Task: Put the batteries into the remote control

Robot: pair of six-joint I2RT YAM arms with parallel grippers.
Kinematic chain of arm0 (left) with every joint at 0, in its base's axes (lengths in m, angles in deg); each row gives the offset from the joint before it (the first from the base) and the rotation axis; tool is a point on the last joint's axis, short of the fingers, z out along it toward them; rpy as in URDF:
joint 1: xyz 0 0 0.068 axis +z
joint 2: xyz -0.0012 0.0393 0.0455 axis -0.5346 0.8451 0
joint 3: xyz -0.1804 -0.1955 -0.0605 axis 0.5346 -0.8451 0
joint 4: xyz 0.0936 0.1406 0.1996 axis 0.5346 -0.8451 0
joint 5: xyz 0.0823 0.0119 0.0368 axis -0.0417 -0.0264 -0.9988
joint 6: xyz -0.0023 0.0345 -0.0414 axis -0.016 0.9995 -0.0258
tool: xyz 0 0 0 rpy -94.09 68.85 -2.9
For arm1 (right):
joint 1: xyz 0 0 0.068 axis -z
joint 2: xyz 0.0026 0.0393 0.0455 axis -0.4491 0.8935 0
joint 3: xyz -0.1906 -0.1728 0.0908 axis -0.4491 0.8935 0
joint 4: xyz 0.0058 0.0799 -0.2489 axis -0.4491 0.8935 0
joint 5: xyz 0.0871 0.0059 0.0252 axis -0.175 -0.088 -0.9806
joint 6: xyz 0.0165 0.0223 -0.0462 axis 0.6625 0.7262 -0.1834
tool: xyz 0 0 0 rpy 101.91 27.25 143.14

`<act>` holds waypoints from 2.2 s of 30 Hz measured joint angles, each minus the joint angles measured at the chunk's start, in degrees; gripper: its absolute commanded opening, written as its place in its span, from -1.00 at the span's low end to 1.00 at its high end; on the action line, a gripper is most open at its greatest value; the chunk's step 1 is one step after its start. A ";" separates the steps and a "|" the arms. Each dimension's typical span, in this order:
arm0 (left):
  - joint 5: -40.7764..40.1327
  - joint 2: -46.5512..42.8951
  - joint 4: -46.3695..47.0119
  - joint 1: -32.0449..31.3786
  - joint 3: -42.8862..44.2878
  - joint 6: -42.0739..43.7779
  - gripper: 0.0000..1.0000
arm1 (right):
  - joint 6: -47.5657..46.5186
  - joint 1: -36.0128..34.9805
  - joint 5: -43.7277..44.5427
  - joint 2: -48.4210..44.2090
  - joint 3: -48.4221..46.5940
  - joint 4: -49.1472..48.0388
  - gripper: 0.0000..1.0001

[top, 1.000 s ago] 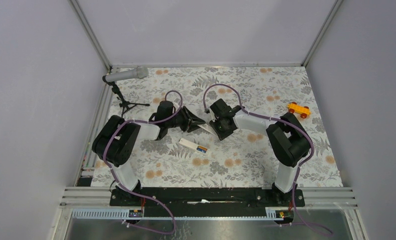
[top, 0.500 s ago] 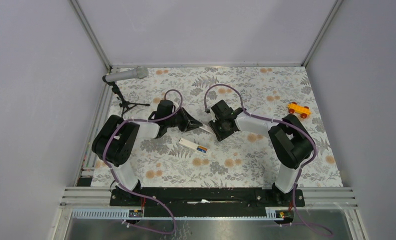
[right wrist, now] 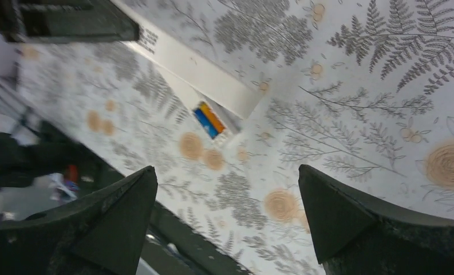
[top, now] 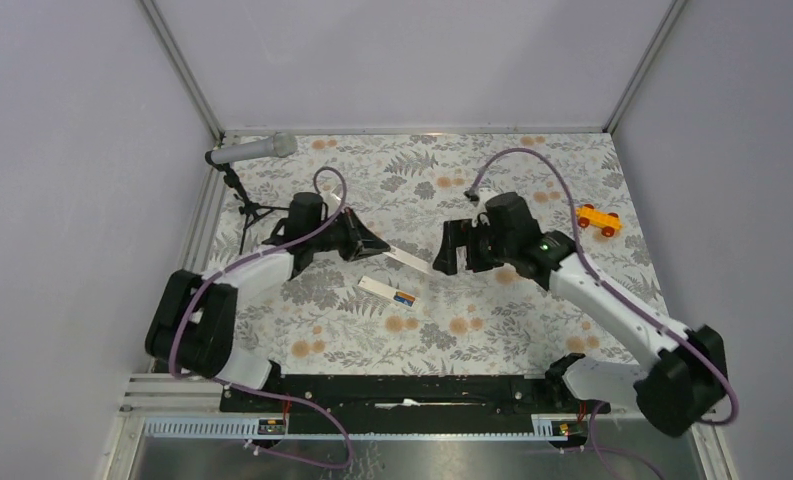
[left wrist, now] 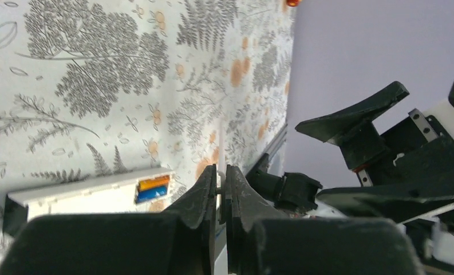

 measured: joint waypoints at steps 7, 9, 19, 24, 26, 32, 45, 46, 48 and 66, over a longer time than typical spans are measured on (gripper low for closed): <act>3.08 -15.47 0.63 1.77 -6.45 -5.88 -1.00 | 20.72 1.40 -5.25 -11.50 6.27 -9.03 0.98; 3.17 -19.19 1.29 1.73 -7.50 -8.11 -1.00 | 25.94 1.40 -5.95 -11.87 9.18 -11.91 0.98; 5.88 -23.17 7.76 1.73 -8.52 -18.25 -1.00 | 40.44 1.44 -15.69 -12.33 18.84 -36.41 0.40; 7.23 -23.28 8.35 1.97 -8.50 -20.41 -1.00 | 43.08 1.51 -16.72 -14.73 20.11 -43.43 0.12; 7.89 -23.32 9.44 2.01 -8.48 -21.51 -1.00 | 43.87 1.51 -16.68 -15.43 20.96 -44.30 -0.04; 9.49 -24.46 10.91 1.99 -8.44 -22.86 -1.00 | 45.42 1.51 -16.90 -15.58 21.70 -45.48 -0.67; 9.90 -26.60 2.73 5.68 -7.56 -15.80 0.97 | 47.30 1.49 -16.31 -15.82 29.27 -50.25 -1.00; 9.22 -27.43 -0.57 6.84 -6.99 -13.38 0.98 | 47.19 1.49 -16.04 -15.82 30.47 -49.94 -1.00; 6.62 -29.18 -8.28 8.68 -5.35 -7.41 0.97 | 47.36 1.49 -15.52 -15.80 33.59 -49.75 -1.00; -14.97 -26.91 -31.61 9.99 -10.12 13.33 0.83 | 55.52 -10.54 -1.27 2.40 38.75 -67.04 -1.00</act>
